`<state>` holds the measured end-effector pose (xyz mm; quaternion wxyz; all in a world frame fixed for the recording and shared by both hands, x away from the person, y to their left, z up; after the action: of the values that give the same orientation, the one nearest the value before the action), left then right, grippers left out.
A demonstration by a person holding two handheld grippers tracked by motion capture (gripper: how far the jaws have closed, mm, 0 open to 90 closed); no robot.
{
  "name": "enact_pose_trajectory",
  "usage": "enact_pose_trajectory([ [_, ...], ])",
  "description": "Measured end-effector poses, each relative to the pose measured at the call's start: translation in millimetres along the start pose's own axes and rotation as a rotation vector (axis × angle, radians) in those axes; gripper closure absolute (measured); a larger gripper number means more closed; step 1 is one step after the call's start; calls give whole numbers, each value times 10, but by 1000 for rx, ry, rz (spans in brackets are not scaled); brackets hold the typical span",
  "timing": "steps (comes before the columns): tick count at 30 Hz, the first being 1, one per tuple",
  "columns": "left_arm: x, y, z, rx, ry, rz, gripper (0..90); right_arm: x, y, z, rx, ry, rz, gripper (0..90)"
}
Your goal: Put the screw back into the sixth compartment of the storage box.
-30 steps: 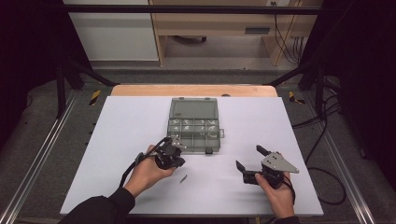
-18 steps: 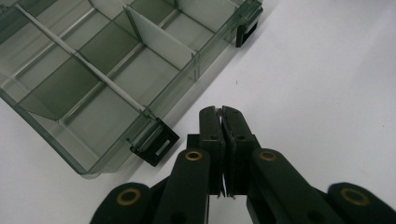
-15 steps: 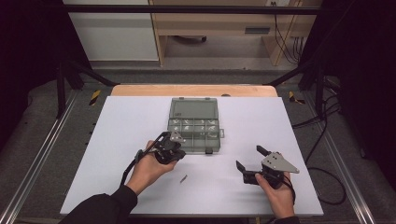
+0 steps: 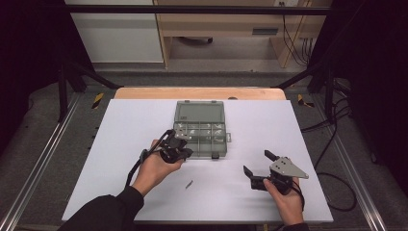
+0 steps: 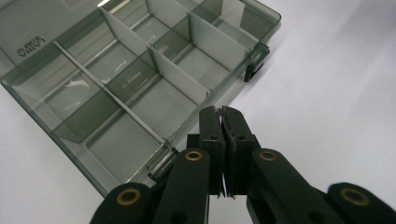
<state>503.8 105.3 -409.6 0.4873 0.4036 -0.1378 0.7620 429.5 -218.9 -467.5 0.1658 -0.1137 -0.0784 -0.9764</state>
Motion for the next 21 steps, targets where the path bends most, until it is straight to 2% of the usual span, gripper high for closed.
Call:
enact_pose_trajectory([
  [3,-1,-14,34,23,38,13,880,-2,1,-1,0,-1,0,56],
  [7,-14,-41,53,33,66,32,880,2,1,0,0,1,0,56],
  [11,-29,-101,82,45,117,43,880,3,1,-6,1,-2,1,55],
  [16,-73,-140,101,53,152,69,880,9,1,-3,-1,1,4,55],
  [21,-84,-177,109,51,155,83,880,18,18,-5,-4,5,2,56],
])
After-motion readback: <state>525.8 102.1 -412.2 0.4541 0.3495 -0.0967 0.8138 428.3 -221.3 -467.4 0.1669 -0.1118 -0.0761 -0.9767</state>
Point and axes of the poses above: each handheld gripper's, and its own axes: x roughly backward along the jaws, z roughly out of its top, y roughly to its right, the point moved 1 cm from there along -x, roughly forward along the jaws, and after that the axes turned 14 degrees about -z, right-handed, at the moved point
